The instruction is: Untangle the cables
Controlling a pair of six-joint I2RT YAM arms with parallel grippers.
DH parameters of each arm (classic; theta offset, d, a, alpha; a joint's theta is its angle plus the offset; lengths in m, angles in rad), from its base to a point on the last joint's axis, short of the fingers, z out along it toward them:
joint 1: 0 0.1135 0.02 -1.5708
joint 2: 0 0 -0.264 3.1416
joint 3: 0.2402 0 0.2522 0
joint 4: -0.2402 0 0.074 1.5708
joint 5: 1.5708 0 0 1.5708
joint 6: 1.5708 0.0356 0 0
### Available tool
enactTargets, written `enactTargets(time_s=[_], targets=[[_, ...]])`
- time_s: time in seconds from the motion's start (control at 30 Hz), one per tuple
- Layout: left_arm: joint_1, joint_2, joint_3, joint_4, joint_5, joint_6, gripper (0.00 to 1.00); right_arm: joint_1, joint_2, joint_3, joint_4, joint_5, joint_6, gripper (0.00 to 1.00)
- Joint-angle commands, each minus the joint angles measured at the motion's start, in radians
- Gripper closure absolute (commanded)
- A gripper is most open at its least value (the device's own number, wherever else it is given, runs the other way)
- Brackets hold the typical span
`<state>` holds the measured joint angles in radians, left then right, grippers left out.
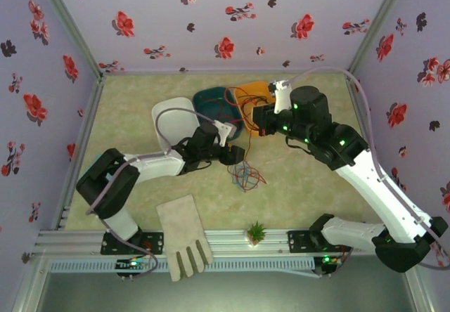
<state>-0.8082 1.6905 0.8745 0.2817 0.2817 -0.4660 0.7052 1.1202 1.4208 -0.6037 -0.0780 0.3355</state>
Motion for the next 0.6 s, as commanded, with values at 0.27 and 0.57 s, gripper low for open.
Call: enactTargets(time_s=[0.27,0.57], targets=[[-0.048,0.070,0.070,-0.060,0.020,0.012,0.72,0.003,-0.020,0.091,-0.033,0.107,-0.044,0.97],[-0.060,0.078,0.075,-0.065,0.019,0.005,0.77,0.003,-0.023,0.171,-0.080,0.144,-0.087,0.97]])
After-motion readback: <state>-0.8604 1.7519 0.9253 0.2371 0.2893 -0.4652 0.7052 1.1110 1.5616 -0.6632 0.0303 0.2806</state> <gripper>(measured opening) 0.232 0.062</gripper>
